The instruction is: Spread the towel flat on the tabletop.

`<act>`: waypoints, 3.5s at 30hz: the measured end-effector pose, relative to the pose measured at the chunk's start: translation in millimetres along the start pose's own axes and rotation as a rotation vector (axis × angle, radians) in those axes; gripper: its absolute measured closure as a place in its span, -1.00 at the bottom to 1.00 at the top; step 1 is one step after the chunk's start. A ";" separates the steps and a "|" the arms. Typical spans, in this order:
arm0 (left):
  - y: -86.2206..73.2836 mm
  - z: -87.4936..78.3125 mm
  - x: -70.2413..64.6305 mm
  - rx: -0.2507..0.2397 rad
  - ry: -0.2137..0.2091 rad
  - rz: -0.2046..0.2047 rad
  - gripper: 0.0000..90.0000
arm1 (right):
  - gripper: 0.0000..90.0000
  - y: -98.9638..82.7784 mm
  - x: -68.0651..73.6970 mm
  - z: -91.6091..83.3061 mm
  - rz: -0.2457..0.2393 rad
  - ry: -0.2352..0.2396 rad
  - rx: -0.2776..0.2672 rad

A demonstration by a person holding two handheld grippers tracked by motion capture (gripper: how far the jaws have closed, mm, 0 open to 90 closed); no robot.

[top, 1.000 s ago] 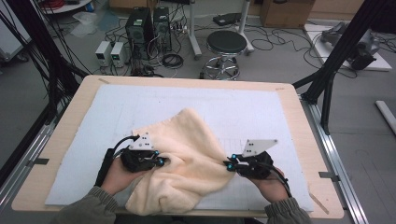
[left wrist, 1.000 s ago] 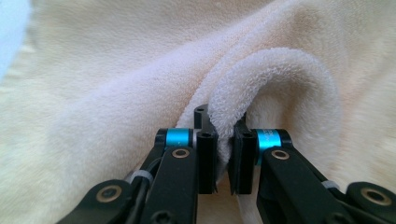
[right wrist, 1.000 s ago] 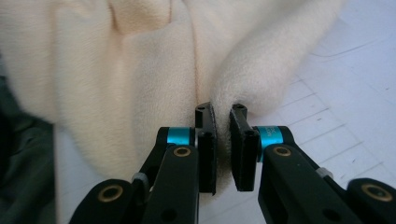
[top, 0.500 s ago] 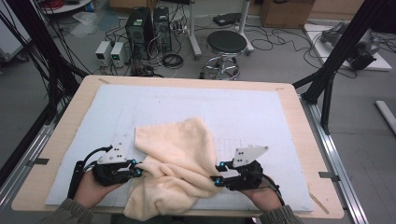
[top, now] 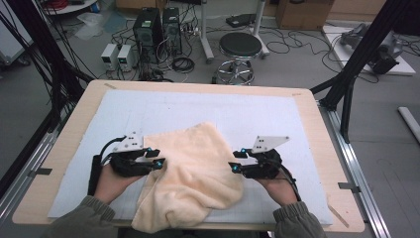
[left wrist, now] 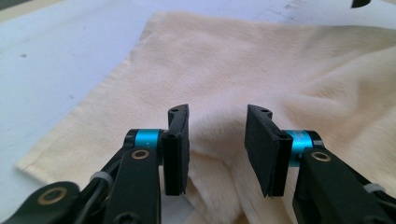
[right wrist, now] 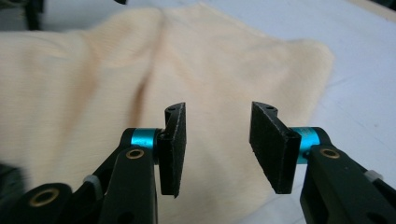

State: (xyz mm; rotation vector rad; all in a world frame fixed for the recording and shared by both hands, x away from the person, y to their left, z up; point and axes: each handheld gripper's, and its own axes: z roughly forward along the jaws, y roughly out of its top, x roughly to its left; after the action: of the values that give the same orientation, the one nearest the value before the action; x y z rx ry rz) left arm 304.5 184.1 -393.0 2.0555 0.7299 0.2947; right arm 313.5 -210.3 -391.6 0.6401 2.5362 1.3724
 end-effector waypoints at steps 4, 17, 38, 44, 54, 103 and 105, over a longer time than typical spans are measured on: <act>-3.0 27.0 4.7 0.096 -0.009 -0.014 0.02 | 0.15 -6.7 -18.9 26.3 0.043 -0.030 0.073; -2.6 46.6 7.1 0.158 -0.049 -0.015 0.75 | 0.91 -17.5 -32.7 44.5 0.107 0.025 0.142; -3.0 3.6 -13.5 0.097 -0.043 0.048 0.82 | 0.89 -0.2 17.1 21.2 0.014 0.083 0.150; -22.7 -6.7 -18.1 0.097 -0.082 0.031 0.81 | 0.81 -6.7 39.1 31.5 -0.011 0.149 0.161; 19.6 -5.6 8.7 -0.042 -0.026 -0.002 0.48 | 0.55 12.6 2.6 -12.7 0.005 0.003 0.025; -0.7 36.3 52.6 0.091 0.101 -0.117 0.50 | 0.38 -5.0 -63.8 13.3 0.161 -0.182 0.136; -2.9 42.6 52.6 0.132 0.108 -0.111 0.43 | 0.30 -12.0 -64.8 19.6 0.158 -0.162 0.151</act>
State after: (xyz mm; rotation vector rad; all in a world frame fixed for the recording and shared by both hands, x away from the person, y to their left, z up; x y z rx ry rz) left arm 365.1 187.7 -422.9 2.1256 0.9485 0.3034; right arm 374.8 -230.9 -415.0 0.9566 2.5197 1.1289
